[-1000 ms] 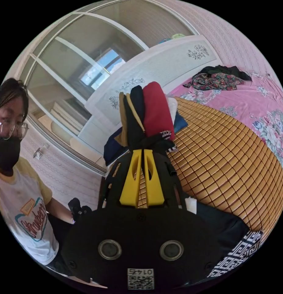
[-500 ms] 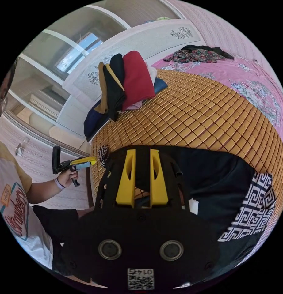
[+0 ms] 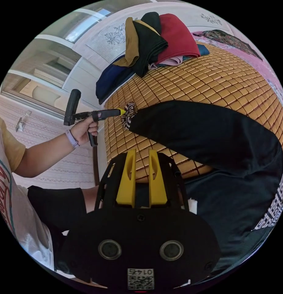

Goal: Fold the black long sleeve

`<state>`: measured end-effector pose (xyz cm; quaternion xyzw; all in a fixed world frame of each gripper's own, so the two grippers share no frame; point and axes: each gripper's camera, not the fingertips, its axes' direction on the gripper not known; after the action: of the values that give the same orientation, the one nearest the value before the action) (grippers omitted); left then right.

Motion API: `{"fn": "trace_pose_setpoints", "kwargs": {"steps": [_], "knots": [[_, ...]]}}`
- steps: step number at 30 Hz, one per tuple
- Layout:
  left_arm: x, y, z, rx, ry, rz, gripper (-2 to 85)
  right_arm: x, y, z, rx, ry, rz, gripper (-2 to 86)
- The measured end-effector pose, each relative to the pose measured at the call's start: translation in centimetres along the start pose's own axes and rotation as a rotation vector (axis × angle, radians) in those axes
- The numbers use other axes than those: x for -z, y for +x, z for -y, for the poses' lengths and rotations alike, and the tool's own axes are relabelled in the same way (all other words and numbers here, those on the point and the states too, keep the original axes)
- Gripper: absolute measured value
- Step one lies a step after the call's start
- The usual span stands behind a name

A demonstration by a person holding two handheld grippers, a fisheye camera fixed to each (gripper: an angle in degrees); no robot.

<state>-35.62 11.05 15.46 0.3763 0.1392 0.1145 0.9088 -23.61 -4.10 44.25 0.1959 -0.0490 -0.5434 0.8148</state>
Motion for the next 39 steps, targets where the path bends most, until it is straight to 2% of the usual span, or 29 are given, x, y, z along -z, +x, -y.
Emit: {"fn": "trace_pose_setpoints", "kwargs": {"steps": [1, 3, 5, 10, 12, 16, 18, 22, 23, 26, 28, 31, 33, 35, 39], "knots": [[0.5, -0.5, 0.1, 0.03, 0.011, -0.017, -0.1, -0.5, -0.2, -0.2, 0.0, -0.011, 0.019, 6.5], [4.6, -1.8, -0.6, 0.065, 0.24, -0.102, -0.3, -0.9, -0.4, -0.6, 0.001, -0.023, 0.037, 6.3], [6.9, -2.8, -1.5, 0.082, 0.362, -0.123, 0.2, -1.0, -0.9, -1.2, 0.018, -0.023, 0.023, 6.4], [5.6, -7.4, -2.3, 0.273, 0.239, -0.112, 6.1, -2.0, -2.0, -1.3, 0.045, -0.044, -0.018, 7.2], [5.2, -9.0, -2.2, 0.355, 0.206, -0.158, 6.9, -2.3, -2.8, -0.9, 0.069, -0.038, -0.048, 7.4], [4.9, -8.1, -0.4, 0.278, 0.198, -0.103, 8.8, -3.2, -4.8, 0.7, 0.152, -0.003, -0.213, 8.1], [3.6, -6.9, 1.3, 0.207, 0.125, -0.09, 9.6, -3.9, -5.4, 1.6, 0.174, 0.008, -0.281, 8.4], [2.2, -5.4, 2.4, 0.133, 0.051, 0.016, 3.7, -6.9, -5.3, 3.1, 0.178, -0.049, -0.402, 6.2], [2.1, -5.1, 2.5, 0.109, 0.035, 0.059, 2.1, -6.9, -5.5, 3.0, 0.183, -0.004, -0.442, 4.6], [2.1, -5.2, 3.1, 0.104, -0.006, 0.058, -0.3, -6.7, -5.0, 2.9, 0.143, 0.007, -0.428, 1.6], [2.5, -4.9, 3.1, 0.098, 0.029, 0.034, -0.7, -6.0, -4.4, 2.7, 0.093, 0.014, -0.376, 0.8], [4.7, -3.0, 3.4, 0.04, 0.172, -0.194, -0.9, -2.8, -3.1, 1.3, -0.017, 0.164, -0.253, 0.4], [7.1, 1.5, 3.7, -0.112, 0.296, -0.405, -1.0, 0.0, -2.7, -0.2, -0.067, 0.287, -0.224, 0.5], [8.3, 6.2, 3.8, -0.268, 0.342, -0.563, -1.0, 4.1, -2.4, -2.7, -0.124, 0.415, -0.238, 0.7], [8.5, 20.1, 2.4, -0.665, 0.26, -0.88, -1.0, 11.4, -1.8, -8.4, -0.249, 0.614, -0.244, 1.2]]}}
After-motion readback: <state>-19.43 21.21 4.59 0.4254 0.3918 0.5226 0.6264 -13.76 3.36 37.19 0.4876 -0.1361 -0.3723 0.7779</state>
